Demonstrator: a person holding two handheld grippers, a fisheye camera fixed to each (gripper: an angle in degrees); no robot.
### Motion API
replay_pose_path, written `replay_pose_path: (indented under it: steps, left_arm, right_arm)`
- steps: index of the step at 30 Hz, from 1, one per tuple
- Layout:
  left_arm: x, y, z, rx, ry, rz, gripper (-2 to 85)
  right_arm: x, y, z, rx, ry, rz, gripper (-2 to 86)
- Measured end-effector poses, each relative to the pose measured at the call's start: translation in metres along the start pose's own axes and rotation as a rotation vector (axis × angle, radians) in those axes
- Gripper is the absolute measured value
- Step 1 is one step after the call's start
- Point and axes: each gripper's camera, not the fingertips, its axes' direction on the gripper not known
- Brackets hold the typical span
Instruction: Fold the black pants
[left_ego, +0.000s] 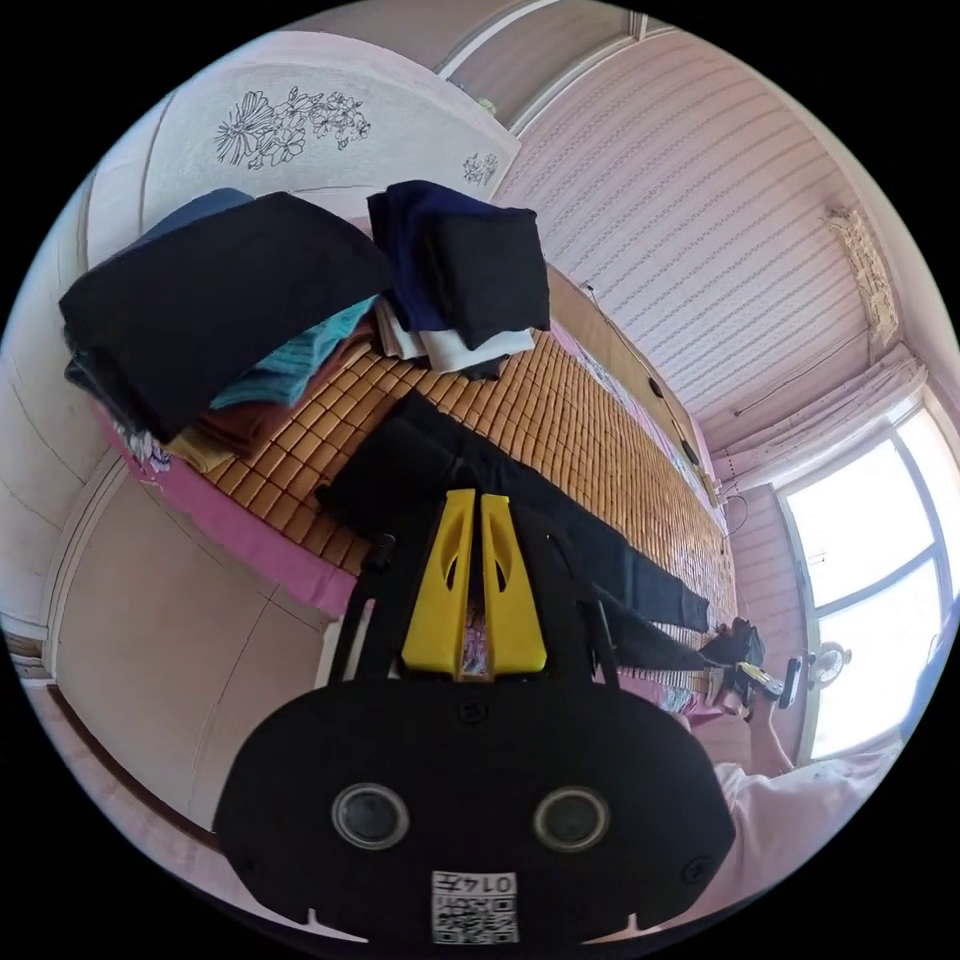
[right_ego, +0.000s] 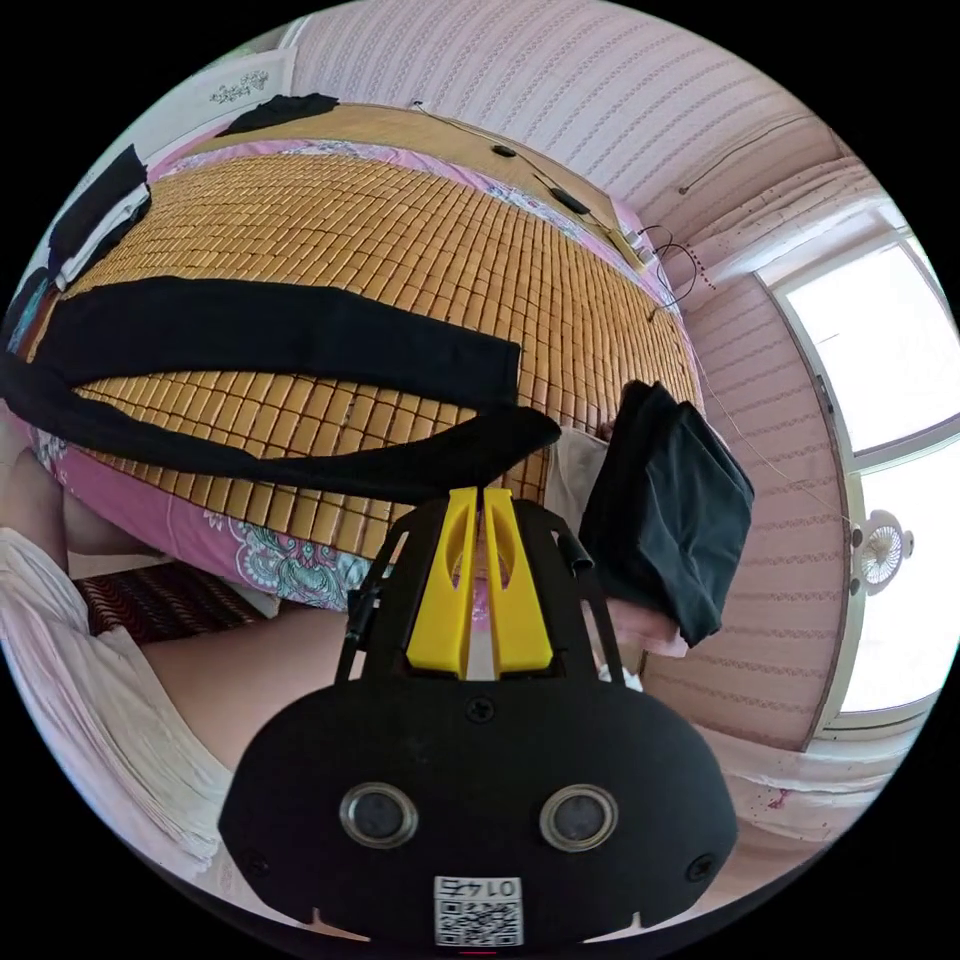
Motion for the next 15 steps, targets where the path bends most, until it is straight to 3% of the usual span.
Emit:
replay_pose_path:
  steps: [5, 9, 15]
  left_arm:
    - [0.040, -0.051, 0.037, 0.009, -0.023, 0.033, -1.0]
    - [0.050, -0.071, 0.069, -0.004, -0.138, -0.094, -1.0]
    - [0.090, -0.046, 0.093, -0.092, -0.023, 0.028, -0.9]
  right_arm:
    - [0.051, -0.083, 0.019, -0.105, -0.172, 0.100, 0.6]
    - [0.099, -0.110, 0.044, -0.096, -0.393, 0.333, 5.1]
    - [0.140, -0.070, 0.053, 0.037, -0.353, 0.558, 6.3]
